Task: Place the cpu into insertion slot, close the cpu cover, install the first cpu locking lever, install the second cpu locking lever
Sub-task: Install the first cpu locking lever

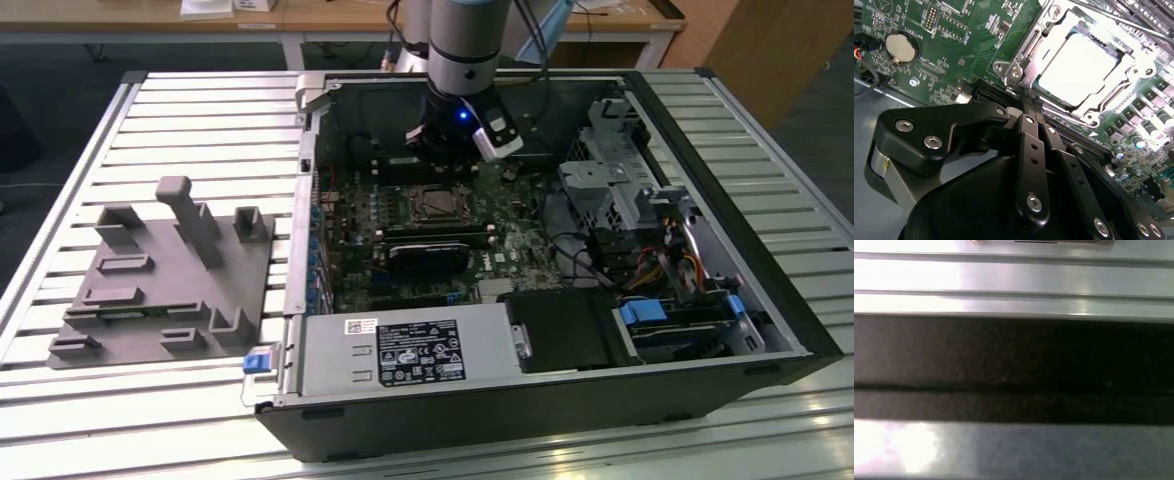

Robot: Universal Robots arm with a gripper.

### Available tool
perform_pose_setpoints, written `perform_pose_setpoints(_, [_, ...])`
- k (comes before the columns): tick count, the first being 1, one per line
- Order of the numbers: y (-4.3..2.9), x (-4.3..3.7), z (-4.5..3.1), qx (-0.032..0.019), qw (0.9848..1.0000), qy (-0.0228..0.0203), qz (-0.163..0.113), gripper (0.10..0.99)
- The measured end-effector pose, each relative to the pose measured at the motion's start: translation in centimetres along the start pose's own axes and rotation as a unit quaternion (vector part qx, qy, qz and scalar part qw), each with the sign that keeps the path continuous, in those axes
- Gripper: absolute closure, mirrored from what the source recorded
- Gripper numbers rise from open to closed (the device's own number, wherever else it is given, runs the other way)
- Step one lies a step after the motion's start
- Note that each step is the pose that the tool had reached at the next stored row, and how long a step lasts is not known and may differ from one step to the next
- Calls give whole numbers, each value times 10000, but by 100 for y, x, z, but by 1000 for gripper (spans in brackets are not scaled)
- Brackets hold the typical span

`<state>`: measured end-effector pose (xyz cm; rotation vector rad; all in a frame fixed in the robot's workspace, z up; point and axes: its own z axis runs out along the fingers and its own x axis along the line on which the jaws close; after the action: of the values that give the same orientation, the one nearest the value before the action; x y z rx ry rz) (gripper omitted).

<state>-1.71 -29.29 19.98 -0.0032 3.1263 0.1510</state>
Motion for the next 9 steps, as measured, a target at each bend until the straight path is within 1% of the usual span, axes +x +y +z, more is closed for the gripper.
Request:
perform_pose_setpoints(2, [3, -1, 7, 43, 10000, 1, 0, 973])
perform_pose_setpoints(4, [8, -5, 15, 73, 10000, -1, -1, 973])
perform_pose_setpoints(6, [10, -5, 14, 80, 10000, 0, -2, 973])
perform_pose_setpoints(9, [16, -6, -14, 79, 10000, 0, -2, 973])
